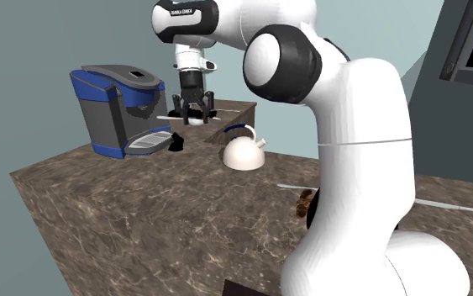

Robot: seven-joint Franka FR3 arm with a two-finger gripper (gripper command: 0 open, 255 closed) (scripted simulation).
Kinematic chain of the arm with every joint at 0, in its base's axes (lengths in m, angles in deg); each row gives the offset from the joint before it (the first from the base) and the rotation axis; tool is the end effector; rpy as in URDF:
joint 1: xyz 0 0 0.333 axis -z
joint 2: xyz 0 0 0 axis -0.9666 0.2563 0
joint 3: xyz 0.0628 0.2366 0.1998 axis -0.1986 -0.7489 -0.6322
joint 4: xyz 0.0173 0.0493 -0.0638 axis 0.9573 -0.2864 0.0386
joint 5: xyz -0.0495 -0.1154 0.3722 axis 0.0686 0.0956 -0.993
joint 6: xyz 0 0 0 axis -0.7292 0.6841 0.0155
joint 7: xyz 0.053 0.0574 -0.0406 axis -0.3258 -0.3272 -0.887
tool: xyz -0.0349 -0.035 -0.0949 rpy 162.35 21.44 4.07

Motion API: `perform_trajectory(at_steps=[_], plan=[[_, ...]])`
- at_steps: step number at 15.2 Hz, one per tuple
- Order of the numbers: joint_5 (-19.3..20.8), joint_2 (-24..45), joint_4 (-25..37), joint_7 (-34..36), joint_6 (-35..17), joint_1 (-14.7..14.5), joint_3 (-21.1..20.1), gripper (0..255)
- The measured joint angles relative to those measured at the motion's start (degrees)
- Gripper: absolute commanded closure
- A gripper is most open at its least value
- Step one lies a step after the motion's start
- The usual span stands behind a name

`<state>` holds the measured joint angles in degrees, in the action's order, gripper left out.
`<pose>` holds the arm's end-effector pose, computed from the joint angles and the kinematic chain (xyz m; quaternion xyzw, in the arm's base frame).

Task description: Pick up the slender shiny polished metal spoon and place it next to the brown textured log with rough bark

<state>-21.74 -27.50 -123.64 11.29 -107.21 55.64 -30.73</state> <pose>0.4803 0.4084 0.5683 0.9900 -0.0432 -0.1201 0.0597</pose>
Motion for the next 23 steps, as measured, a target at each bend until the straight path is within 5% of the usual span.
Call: perform_trajectory(at_steps=[5,14,23], plan=[[0.7,1.9,6.7,0.5,4.9,-1.3,0.0,255],[-8.5,-23.1,-24.9,-8.0,-3.5,8.4,1.4,255],[-13.1,-45.2,-46.1,-18.7,-3.4,10.8,7.9,255]])
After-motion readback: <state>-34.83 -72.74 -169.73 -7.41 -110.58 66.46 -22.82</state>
